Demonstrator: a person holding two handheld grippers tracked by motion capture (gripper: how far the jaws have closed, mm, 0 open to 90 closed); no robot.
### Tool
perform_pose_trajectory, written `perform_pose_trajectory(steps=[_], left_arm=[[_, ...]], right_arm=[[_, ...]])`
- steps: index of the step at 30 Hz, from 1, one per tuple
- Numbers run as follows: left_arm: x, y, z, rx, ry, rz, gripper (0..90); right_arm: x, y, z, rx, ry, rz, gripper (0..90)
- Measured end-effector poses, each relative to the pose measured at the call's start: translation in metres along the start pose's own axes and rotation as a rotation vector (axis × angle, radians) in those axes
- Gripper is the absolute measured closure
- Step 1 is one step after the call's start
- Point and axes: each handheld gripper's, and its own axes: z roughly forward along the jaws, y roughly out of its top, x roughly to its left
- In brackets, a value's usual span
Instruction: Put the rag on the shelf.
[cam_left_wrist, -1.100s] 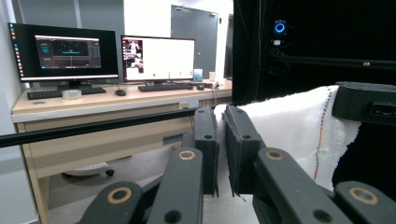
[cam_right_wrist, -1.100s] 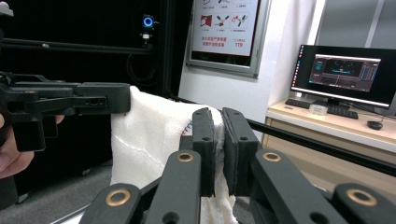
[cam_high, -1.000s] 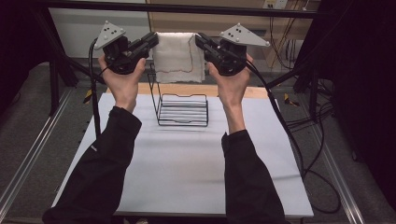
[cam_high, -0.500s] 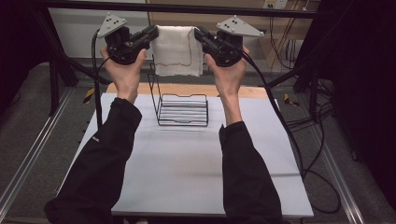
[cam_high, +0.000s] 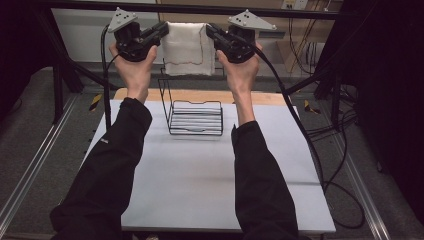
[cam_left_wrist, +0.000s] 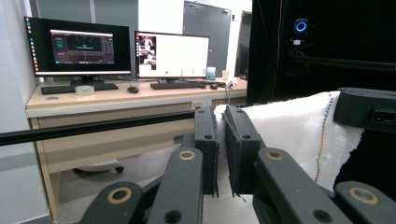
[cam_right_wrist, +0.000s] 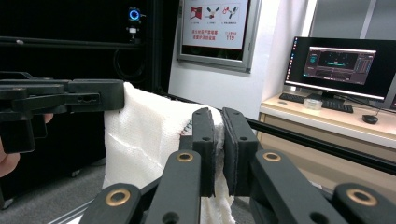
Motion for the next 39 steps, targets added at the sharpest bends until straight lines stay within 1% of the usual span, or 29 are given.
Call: perform_pose_trajectory(steps=[3, 6, 15, 19, 21, 25, 31, 34, 36, 39], left_arm=[[0.002, -0.003, 0.003, 0.01, 0.005, 0.001, 83.5], [0.005, -0.006, 0.006, 0.029, 0.012, 0.01, 83.5], [0.009, -0.015, 0.007, 0.045, 0.009, 0.014, 83.5], [0.008, -0.021, 0.006, 0.048, 0.003, 0.02, 83.6], [0.007, -0.023, 0.006, 0.057, -0.001, 0.027, 83.5], [0.005, -0.029, 0.005, 0.07, -0.002, 0.03, 83.6], [0.004, -0.038, 0.004, 0.085, -0.011, 0.029, 83.5], [0.003, -0.041, 0.004, 0.084, -0.014, 0.026, 83.5], [0.002, -0.043, 0.002, 0.086, -0.017, 0.031, 83.5], [0.003, -0.047, 0.0, 0.09, -0.02, 0.027, 83.6]], right_arm=[[-0.001, -0.002, 0.003, 0.011, -0.002, -0.002, 84.6], [-0.001, -0.005, 0.006, 0.021, -0.003, -0.002, 84.6], [0.0, -0.013, 0.011, 0.043, -0.003, -0.007, 84.5], [0.001, -0.018, 0.009, 0.051, 0.0, -0.007, 84.5], [0.001, -0.021, 0.008, 0.055, 0.0, -0.007, 84.6], [0.001, -0.029, 0.006, 0.064, 0.001, 0.0, 84.6], [0.0, -0.036, 0.003, 0.08, 0.002, -0.005, 84.6], [0.001, -0.039, 0.002, 0.09, 0.002, -0.003, 84.6], [0.001, -0.04, 0.001, 0.091, 0.001, -0.004, 84.6], [0.003, -0.043, -0.001, 0.095, 0.006, -0.006, 84.6]])
